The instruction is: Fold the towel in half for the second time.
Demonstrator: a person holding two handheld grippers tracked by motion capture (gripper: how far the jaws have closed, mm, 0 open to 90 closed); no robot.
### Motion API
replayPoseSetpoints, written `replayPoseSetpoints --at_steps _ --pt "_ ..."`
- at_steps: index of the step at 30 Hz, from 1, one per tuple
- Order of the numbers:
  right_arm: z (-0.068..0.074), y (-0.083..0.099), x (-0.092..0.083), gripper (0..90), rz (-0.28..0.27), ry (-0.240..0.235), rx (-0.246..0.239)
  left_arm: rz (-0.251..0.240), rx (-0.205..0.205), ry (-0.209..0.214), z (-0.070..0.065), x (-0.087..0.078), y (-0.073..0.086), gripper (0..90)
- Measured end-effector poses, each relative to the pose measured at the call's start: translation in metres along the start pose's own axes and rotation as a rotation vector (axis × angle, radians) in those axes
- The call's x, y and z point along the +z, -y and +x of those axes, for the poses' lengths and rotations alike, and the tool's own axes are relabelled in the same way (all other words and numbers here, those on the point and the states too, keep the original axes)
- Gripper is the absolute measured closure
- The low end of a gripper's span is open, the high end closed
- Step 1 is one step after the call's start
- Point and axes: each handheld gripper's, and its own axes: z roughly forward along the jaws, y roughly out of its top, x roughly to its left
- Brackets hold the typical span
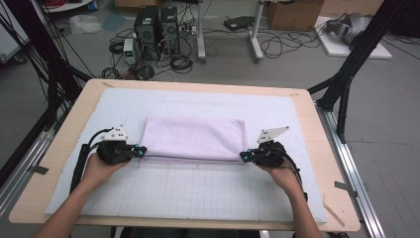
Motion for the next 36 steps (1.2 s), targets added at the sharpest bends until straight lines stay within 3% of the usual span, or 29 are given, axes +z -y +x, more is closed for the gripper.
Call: replayPoseSetpoints --at_steps 3,5,7,12,17,21,25,36 --pt "-0.003 0.009 0.01 86.1 0.018 -0.027 0.028 0.019 -0.014 0.002 0.001 0.009 0.009 85.6" --pt "-0.003 0.009 0.013 76.9 0.019 -0.037 0.044 0.01 -0.013 0.001 0.002 0.008 0.008 81.9" --pt "-0.001 0.006 0.011 71.3 -0.018 -0.03 0.038 0.006 -0.011 -0.006 0.002 0.004 0.006 74.1" --pt "0.003 -0.001 0.003 55.4 -0.1 0.017 0.055 -0.026 -0.02 -0.026 0.0 -0.003 0.004 63.5" --pt "0.009 0.0 0.002 43.2 -0.109 0.046 0.067 -0.047 -0.033 -0.034 -0.003 -0.006 0.003 53.6" --pt "0.016 -0.002 -0.001 30.9 -0.122 0.101 0.061 -0.077 -0.043 -0.041 -0.008 -0.009 0.001 42.8" --pt "0.024 -0.003 -0.005 21.3 -0.125 0.146 0.052 -0.076 -0.045 -0.048 -0.012 -0.011 0.0 34.8" --pt "0.038 0.014 -0.019 17.1 -0.16 0.19 0.063 -0.071 -0.042 -0.083 -0.021 -0.029 0.015 29.6"
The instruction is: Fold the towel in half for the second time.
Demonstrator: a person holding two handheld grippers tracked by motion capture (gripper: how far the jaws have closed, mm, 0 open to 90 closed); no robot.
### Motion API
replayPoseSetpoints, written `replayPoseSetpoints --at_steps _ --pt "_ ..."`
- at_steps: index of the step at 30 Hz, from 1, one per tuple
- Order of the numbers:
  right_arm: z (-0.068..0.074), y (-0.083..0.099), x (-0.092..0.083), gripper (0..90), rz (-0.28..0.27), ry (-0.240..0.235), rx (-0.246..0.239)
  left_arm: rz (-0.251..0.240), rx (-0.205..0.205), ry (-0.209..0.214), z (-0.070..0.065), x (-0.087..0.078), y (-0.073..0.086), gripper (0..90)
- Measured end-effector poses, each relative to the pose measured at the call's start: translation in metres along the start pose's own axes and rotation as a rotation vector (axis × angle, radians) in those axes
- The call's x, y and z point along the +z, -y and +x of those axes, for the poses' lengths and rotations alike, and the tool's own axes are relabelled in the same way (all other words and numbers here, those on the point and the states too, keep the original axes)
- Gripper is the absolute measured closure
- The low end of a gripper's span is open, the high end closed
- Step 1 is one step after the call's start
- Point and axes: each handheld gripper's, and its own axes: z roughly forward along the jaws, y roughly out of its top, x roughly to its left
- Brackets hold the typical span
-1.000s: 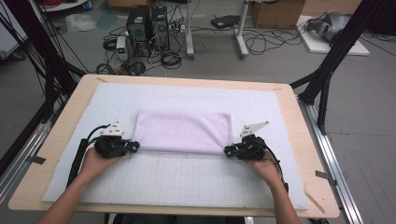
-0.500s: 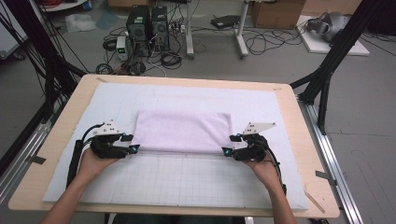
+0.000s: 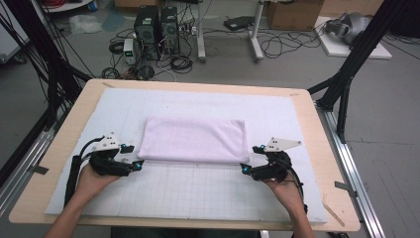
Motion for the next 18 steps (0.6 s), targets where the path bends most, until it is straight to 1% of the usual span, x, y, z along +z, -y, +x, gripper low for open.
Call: replayPoseSetpoints --at_steps 3,7,8,12,15,18 --pt "0.002 0.004 -0.004 15.9 0.002 0.011 -0.004 -0.004 -0.005 -0.018 -0.001 -0.007 0.005 28.1" --pt "0.003 0.008 -0.01 13.6 -0.007 0.017 0.006 -0.009 -0.012 -0.032 -0.002 -0.014 0.01 26.8" --pt "0.004 0.009 -0.011 13.1 -0.006 0.018 0.012 -0.011 -0.013 -0.033 -0.003 -0.016 0.011 26.6" --pt "0.008 0.014 -0.014 12.3 0.005 0.024 0.009 -0.015 -0.014 -0.04 -0.006 -0.023 0.016 26.2" --pt "0.01 0.017 -0.019 12.2 -0.002 0.033 0.002 -0.02 -0.012 -0.045 -0.009 -0.028 0.018 26.3" --pt "0.012 0.022 -0.026 12.2 -0.007 0.042 0.011 -0.025 -0.012 -0.046 -0.01 -0.032 0.02 26.3"
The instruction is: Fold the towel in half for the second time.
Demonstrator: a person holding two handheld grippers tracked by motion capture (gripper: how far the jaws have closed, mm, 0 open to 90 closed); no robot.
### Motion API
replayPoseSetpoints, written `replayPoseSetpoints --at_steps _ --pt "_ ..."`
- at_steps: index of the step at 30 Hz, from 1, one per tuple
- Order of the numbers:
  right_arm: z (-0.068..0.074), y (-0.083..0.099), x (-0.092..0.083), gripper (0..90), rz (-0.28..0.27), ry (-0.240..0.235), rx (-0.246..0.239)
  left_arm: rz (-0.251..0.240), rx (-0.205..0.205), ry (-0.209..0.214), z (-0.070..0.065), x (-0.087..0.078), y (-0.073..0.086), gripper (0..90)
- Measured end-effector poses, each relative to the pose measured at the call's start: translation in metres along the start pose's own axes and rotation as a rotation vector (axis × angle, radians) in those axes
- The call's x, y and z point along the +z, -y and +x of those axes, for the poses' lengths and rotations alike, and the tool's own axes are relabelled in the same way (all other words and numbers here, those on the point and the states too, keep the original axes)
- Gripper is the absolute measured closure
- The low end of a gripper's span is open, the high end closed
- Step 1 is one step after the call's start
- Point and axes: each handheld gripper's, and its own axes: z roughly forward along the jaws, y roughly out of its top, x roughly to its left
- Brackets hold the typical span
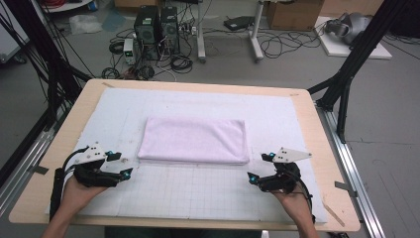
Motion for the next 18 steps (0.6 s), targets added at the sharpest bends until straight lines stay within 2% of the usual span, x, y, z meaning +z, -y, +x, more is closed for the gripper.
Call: replayPoseSetpoints --at_steps 7,11,15,18 --pt "0.003 0.01 -0.014 11.7 -0.015 0.026 0.022 -0.014 -0.018 -0.004 -0.002 -0.006 0.005 26.0" --pt "0.006 0.013 -0.019 11.7 -0.019 0.032 0.018 -0.011 -0.011 -0.001 -0.004 -0.009 0.009 25.9" --pt "0.006 0.012 -0.021 11.7 -0.044 0.026 0.027 -0.01 -0.019 -0.013 -0.004 -0.01 0.011 25.7" --pt "0.007 0.012 -0.019 11.7 -0.042 0.024 0.023 -0.017 -0.021 -0.018 -0.003 -0.012 0.013 25.7"
